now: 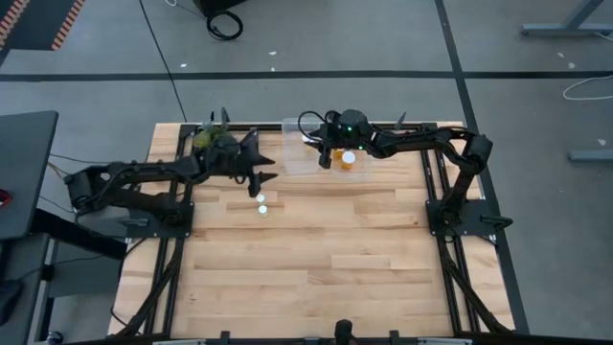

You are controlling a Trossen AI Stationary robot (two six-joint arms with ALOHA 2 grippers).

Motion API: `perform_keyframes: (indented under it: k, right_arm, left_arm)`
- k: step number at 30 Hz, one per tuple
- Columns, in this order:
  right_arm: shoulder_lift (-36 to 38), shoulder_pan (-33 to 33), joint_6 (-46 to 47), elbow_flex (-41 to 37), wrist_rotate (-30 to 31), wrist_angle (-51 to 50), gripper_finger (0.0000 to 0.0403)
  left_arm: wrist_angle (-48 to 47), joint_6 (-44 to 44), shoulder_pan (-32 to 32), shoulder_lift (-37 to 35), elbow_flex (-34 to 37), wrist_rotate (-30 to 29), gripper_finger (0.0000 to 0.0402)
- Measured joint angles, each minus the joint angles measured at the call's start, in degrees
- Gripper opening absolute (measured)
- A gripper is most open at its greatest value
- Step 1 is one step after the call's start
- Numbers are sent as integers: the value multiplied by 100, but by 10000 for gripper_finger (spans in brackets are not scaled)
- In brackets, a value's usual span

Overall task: Pick and place medicine bottles into bin by pill shape (circle, oval)
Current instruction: Put the small orange pill into the left transparent bin

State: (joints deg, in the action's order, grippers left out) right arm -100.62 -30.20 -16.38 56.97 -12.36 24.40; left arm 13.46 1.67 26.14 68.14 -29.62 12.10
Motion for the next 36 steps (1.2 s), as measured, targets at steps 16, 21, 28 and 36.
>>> perform_keyframes:
  k: [16,21,28,36]
  right_arm:
    - [-2,151,312,5,49,-114,131]
    - [-4,151,352,333,128,-488,131]
    - [-4,134,337,753,205,-832,131]
    - [-269,107,510,769,203,-760,131]
  left_arm:
    - [1491,-721,-71,-1160,1511,-90,231]
    - [1932,-907,-108,-1499,1936,-114,231]
    - [1987,-1129,-296,-1841,2297,-263,231]
    - [2380,-1014,-519,-1880,2542,-450,231]
